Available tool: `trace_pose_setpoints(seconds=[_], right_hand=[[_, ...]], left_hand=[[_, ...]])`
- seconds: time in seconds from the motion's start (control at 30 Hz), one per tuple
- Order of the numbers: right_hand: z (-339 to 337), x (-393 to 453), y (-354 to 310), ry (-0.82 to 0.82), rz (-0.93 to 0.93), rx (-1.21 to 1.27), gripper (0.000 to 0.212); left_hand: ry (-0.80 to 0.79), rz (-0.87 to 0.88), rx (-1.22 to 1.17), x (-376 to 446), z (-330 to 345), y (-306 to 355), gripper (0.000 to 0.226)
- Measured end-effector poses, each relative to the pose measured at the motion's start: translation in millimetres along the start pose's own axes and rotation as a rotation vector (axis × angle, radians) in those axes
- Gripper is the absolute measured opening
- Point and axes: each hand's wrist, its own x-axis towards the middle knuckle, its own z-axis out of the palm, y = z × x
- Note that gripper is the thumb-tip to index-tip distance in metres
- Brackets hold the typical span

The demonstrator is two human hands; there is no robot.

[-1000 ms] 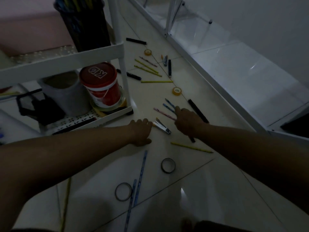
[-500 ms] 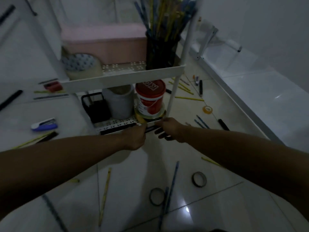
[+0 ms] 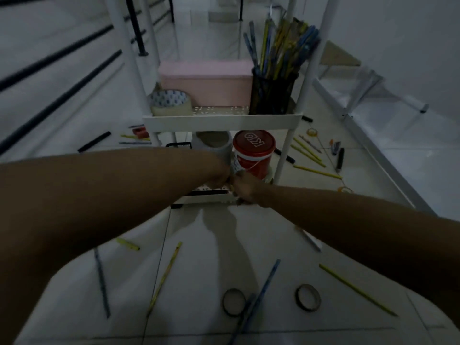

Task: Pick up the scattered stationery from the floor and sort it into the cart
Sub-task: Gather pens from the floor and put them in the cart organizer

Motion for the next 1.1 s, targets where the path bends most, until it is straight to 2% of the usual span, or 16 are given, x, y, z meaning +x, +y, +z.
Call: trace_pose_setpoints(seconds=[0.03, 0.07, 0.1, 0.13, 0.17, 0.23, 0.27, 0.3, 0.33, 0.47, 0.57, 0.63, 0.7, 0.77, 0.97, 1.1], right_hand=[[-6.0, -3.4, -4.9, -0.021, -0.071, -0.071, 0.028], [-12.1, -7.5, -8.7, -0.04, -0.134, -0.209, 0.026], [-17.1, -7.9, -10.1, -0.064, -0.176, -0.366, 0.028], [-20.8, -8.0, -10.2, -0.081, -0.197, -0.535, 0.029], [-22.9, -9.0, -10.6, -0.093, -0.194, -0.699, 0.029], [-25.3, -15.6, -13.6, -0.101, -0.14, -0.956, 0.032], [-25.3, -21.7, -15.4, -0.109, -0.109, -1.024, 0.034], [-26.2, -25.6, -16.5, -0.115, -0.097, -1.031, 0.034], [-26.9, -25.8, -17.0, -0.124, -0.108, -1.024, 0.033], [-25.7, -17.2, -7.0, -0.236, -0.065, -1.073, 0.034], [-28.0, -10.4, 13.0, -0.295, -0.011, -1.135, 0.037], [-26.1, -3.4, 31.6, -0.326, -0.026, -1.19, 0.042], [-20.4, 5.9, 46.4, -0.392, -0.044, -1.268, 0.046], [-13.0, 14.0, 51.7, -0.447, -0.075, -1.304, 0.046], [14.2, 36.0, 30.1, -0.525, -0.112, -1.214, 0.045], [22.2, 39.8, 14.4, -0.51, -0.16, -1.172, 0.045]], left_hand=[[-0.037, -0.03, -0.039, -0.8, -4.4, -1.7, 0.047], [-0.054, -0.029, 0.027, -5.4, -13.3, -4.6, 0.061], [0.011, 0.003, 0.074, -1.9, -18.0, -5.4, 0.053], [0.02, 0.012, 0.156, -4.7, -21.5, -1.5, 0.03], [0.035, 0.0, 0.145, -7.4, -23.6, 4.3, 0.017], [-0.006, -0.065, 0.078, -13.7, -12.5, 20.0, 0.035], [-0.031, -0.012, 0.146, -16.4, -4.2, 24.3, 0.04], [-0.062, 0.01, 0.206, -11.8, 1.7, 25.3, 0.04], [-0.024, 0.013, 0.191, 1.5, 7.4, 19.4, 0.038], [0.073, 0.012, 0.006, 88.2, 33.6, -7.1, 0.036], [0.124, 0.038, -0.063, 51.0, 19.7, -1.7, 0.035], [0.131, 0.017, -0.142, 50.9, 25.7, -2.6, 0.056], [0.049, -0.053, -0.131, 59.0, 33.4, -4.4, 0.078], [-0.03, -0.092, -0.09, 61.0, 38.4, -5.7, 0.091], [-0.082, -0.187, -0.044, 59.6, 47.3, -17.2, 0.111], [-0.092, -0.183, -0.052, 63.2, 54.9, -15.9, 0.119]])
